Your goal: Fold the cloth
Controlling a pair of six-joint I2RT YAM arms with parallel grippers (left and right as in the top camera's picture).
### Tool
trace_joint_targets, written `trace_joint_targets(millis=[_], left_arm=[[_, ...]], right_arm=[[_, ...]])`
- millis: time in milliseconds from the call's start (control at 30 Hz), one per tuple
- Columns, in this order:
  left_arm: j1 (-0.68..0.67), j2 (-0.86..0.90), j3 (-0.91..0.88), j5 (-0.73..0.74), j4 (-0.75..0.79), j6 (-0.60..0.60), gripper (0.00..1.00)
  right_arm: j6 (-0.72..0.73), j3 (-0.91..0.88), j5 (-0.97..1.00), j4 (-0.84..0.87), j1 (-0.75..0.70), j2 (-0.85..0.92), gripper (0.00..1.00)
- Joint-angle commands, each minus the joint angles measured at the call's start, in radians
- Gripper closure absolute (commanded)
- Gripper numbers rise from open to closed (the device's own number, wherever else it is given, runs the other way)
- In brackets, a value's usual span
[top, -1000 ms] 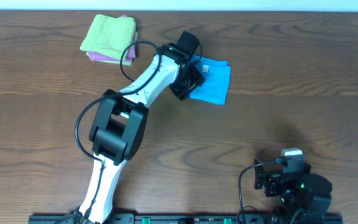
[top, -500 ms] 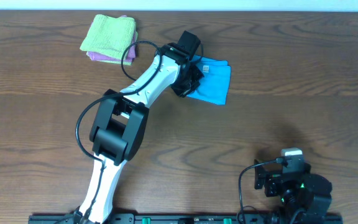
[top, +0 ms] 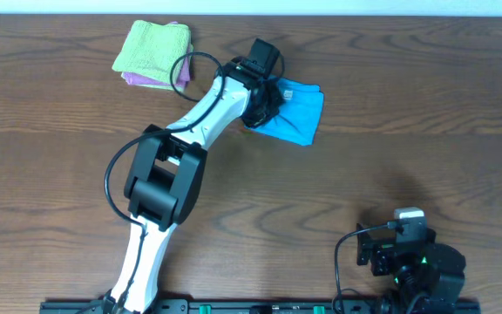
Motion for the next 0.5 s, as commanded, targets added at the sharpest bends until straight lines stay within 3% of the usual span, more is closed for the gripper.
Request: trace_joint_targets(millis=[0,467], left_arm=[[0.022,-0.005,-0.009,-0.027,-0.043,0.026,0.94],[0.023,-0.062,-0.009,-0.037,-0.064,0.112,0.94]], right_arm=[[0.007,-0.005,-0.002,-0.003,-0.008,-0.008,0.01],[0.007,-0.005,-0.002,-0.003,-0.008,-0.008,0.01]])
